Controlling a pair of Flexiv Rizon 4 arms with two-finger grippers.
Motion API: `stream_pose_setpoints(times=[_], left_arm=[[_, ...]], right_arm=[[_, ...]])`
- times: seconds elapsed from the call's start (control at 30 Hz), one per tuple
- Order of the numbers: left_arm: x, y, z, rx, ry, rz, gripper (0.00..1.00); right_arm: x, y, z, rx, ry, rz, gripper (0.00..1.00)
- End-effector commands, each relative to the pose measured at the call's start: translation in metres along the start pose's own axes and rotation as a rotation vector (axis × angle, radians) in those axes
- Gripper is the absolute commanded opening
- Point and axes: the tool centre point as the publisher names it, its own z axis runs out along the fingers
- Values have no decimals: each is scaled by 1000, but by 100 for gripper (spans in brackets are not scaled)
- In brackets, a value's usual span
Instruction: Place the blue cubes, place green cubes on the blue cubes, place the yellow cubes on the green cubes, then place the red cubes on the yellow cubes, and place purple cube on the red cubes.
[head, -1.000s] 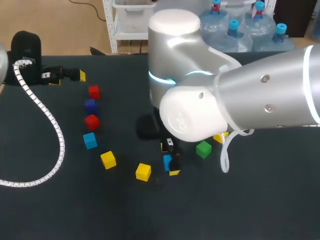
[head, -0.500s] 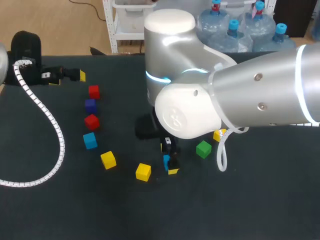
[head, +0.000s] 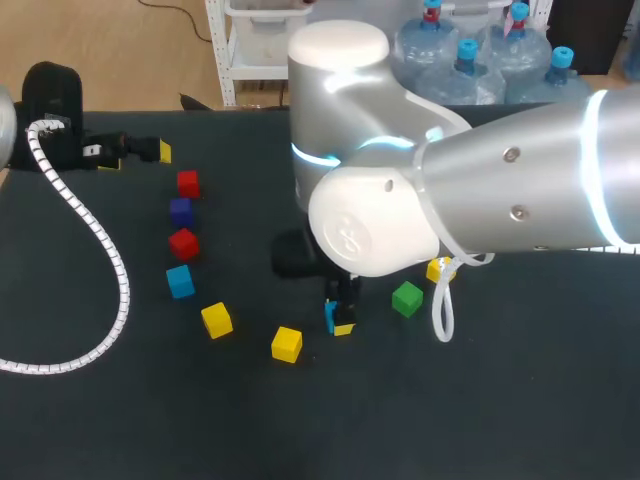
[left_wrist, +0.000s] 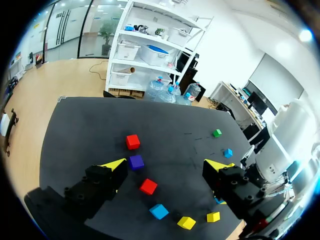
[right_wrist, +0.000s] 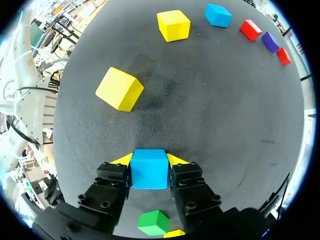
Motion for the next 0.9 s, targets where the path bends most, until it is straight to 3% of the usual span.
stream_pose_setpoints(times=[0.03,0.1,0.3,0.5,0.9], left_arm=[[1,2,0,6,-5,1,100],[1,2,0,6,-5,1,100],[1,2,0,6,-5,1,100],[1,2,0,6,-5,1,100],[1,2,0,6,-5,1,100]], right_arm=[[-1,1,7,-5,4,-2,15],[-2,1,7,-3,5,-2,0],[-2,2,-3,15,3,-9,0],[-2,-4,-30,66,12,-21,0],[14,-52,-68,75,42,-21,0]])
